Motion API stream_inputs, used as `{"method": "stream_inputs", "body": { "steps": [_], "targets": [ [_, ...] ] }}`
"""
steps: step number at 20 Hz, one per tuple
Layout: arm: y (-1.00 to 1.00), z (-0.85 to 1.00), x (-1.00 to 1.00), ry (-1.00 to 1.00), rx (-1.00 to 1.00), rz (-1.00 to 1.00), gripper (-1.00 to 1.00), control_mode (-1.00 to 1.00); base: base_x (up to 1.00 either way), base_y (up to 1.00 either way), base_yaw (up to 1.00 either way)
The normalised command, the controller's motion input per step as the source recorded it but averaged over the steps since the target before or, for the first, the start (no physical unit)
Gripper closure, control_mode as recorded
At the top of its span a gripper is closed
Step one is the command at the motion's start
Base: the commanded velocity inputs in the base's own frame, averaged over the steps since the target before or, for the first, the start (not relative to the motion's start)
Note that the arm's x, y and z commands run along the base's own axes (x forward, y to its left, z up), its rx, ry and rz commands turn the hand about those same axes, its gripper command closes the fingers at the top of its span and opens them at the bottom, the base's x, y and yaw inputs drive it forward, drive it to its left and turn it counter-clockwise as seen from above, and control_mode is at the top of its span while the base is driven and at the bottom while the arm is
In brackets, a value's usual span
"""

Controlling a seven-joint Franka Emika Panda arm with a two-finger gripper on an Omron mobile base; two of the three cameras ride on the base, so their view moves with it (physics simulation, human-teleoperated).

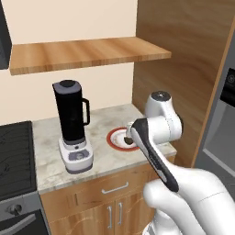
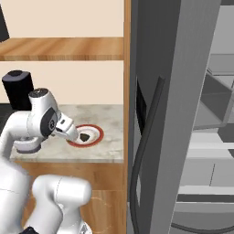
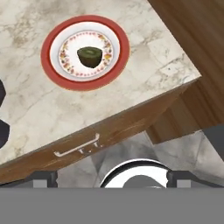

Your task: Pick the kiwi and apple from the fridge and place them on the plate next to the blender to make a fruit smoothie.

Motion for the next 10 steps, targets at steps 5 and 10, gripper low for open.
{"method": "stream_inputs", "body": {
  "steps": [5,10],
  "targets": [
    [0.0,0.0,-0.82,-0.17,0.09,0.0,-1.0,-1.0,0.0,0.0,0.0],
    [0.02,0.0,-0.38,-0.07,0.03,0.0,-1.0,1.0,-0.31,0.02,-0.09]
  ]
}}
